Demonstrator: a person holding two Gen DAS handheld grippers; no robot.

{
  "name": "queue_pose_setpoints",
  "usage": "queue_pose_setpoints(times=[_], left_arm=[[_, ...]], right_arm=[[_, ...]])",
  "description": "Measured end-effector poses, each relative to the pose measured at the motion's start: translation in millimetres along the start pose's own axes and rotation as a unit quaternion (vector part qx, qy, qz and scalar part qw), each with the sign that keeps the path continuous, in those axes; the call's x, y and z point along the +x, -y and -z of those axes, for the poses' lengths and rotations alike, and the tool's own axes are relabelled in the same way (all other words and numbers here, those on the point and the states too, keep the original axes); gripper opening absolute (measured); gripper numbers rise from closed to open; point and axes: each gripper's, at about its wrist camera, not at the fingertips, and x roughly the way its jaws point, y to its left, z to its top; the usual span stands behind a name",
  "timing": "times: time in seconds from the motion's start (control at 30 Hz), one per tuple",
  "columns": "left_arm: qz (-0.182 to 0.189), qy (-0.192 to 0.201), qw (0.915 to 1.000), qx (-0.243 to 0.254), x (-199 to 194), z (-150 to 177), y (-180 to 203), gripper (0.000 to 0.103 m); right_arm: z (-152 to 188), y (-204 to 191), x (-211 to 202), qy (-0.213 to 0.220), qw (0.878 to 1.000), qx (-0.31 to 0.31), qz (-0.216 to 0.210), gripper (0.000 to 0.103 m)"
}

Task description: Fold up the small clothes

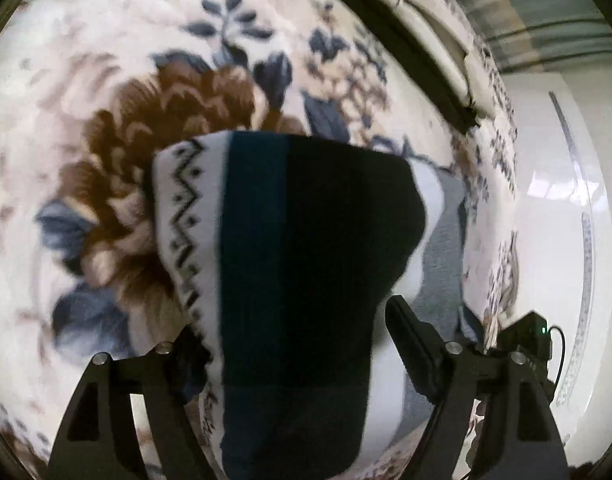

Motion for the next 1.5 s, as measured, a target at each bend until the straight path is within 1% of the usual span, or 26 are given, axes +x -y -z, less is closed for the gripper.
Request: queue_pose_setpoints(times=[0.13,0.17,0.23,0.3,0.37,0.4,0.47,0.5,0.6,0.63,0.77,0.8,0.83,0.87,0.9,0.97,1.03,1.1,1.2,1.27,1.33,1.37,1.4,1.43,1.47,1.5], left_arm=[[-0.04,0.059,0.9972,-0.023,-39.9,30.4,0.5,0.077],[-0.06,0.059,0.9962,-0.023,-45.0,39.6,-1.4,0.077],[-0.096,0.047,0.9941,-0.019,-44.2,59.9,-2.8,0.077],[-0.11,0.032,0.9931,-0.024,-38.0,76.7,-4.5,0.077],[-0.121,0.005,0.992,-0.033,-22.8,93.9,-15.5,0.077],[-0.127,-0.003,0.9913,-0.032,-14.5,101.3,-21.6,0.077],[-0.142,-0.018,0.9893,-0.03,3.8,109.8,-34.7,0.077],[-0.138,-0.029,0.9895,-0.032,13.2,112.7,-41.5,0.078],[-0.116,-0.028,0.9921,-0.038,28.8,111.9,-52.2,0.094],[-0.11,-0.029,0.9927,-0.04,32.5,110.9,-52.9,0.103],[-0.121,-0.019,0.9908,-0.057,45.4,107.6,-52.6,0.103],[-0.124,-0.005,0.9906,-0.058,45.8,110.7,-51.7,0.103],[-0.124,-0.006,0.9902,-0.065,49.8,108.8,-50.7,0.103],[-0.12,-0.015,0.99,-0.073,49.8,106.0,-51.4,0.103],[-0.113,-0.021,0.9896,-0.087,47.4,103.9,-53.1,0.103],[-0.094,-0.013,0.988,-0.121,37.3,101.0,-58.4,0.102],[-0.08,0.014,0.9861,-0.145,18.4,98.7,-57.5,0.102],[-0.074,0.046,0.9864,-0.139,-1.5,90.1,-49.1,0.102],[-0.037,0.067,0.9897,-0.121,-12.9,61.2,-38.3,0.102],[-0.024,0.084,0.9908,-0.103,-14.0,38.4,-32.6,0.102],[-0.031,0.096,0.9912,-0.086,-1.3,15.5,-29.0,0.102],[-0.037,0.097,0.9914,-0.08,7.5,2.6,-29.3,0.1],[-0.046,0.1,0.9908,-0.08,15.3,-8.3,-32.8,0.099],[-0.041,0.101,0.9908,-0.08,24.7,-17.6,-34.5,0.089],[-0.028,0.103,0.9911,-0.079,30.4,-22.3,-34.9,0.054],[-0.017,0.098,0.9917,-0.082,30.3,-25.7,-36.1,0.036]], right_arm=[[5.2,4.6,-38.3,0.012,0.998,-0.035,0.056,0.065],[6.8,4.1,-54.4,0.02,0.996,-0.042,0.075,0.065],[11.9,1.6,-89.1,0.038,0.994,-0.04,0.095,0.065],[21.1,-11.2,-129.4,0.059,0.993,-0.036,0.094,0.065],[10.6,-37.4,-134.5,0.076,0.992,-0.035,0.093,0.068],[3.7,-32.9,-138.7,0.077,0.992,-0.042,0.095,0.071],[-17.4,-54.3,-121.4,0.077,0.989,-0.069,0.103,0.071],[-30.4,-67.4,-107.5,0.076,0.988,-0.083,0.105,0.071],[-72.8,-97.5,-60.2,0.067,0.979,-0.15,0.123,0.071],[-86.1,-105.8,-42.0,0.06,0.976,-0.175,0.118,0.071],[-119.8,-126.2,22.8,0.006,0.972,-0.21,0.108,0.07],[-122.6,-131.0,28.7,0.004,0.97,-0.22,0.1,0.058],[-123.4,-136.9,30.1,0.012,0.967,-0.231,0.105,0.045],[-123.2,-141.1,30.4,0.022,0.963,-0.241,0.119,0.02],[-121.8,-146.9,28.4,0.033,0.96,-0.249,0.127,0.014],[-115.4,-156.0,17.3,0.053,0.957,-0.255,0.131,0.009],[-109.2,-165.4,4.6,0.069,0.954,-0.259,0.131,0.008],[-106.3,-175.4,-9.4,0.082,0.953,-0.262,0.127,0.008],[-107.1,-196.4,-30.7,0.102,0.948,-0.275,0.128,0.008],[-112.2,-208.4,-37.7,0.107,0.947,-0.278,0.122,0.007],[-116.8,-214.5,-39.8,0.111,0.944,-0.284,0.129,0.007],[-121.3,-216.2,-35.1,0.108,0.94,-0.291,0.144,0.007],[-126.2,-214.1,-29.5,0.102,0.94,-0.287,0.15,0.007],[-130.9,-210.3,-23.5,0.093,0.943,-0.28,0.151,0.007],[-135.5,-206.3,-12.8,0.071,0.947,-0.274,0.149,0.008],[-140.5,-199.9,-3.1,0.045,0.952,-0.264,0.149,0.01]])
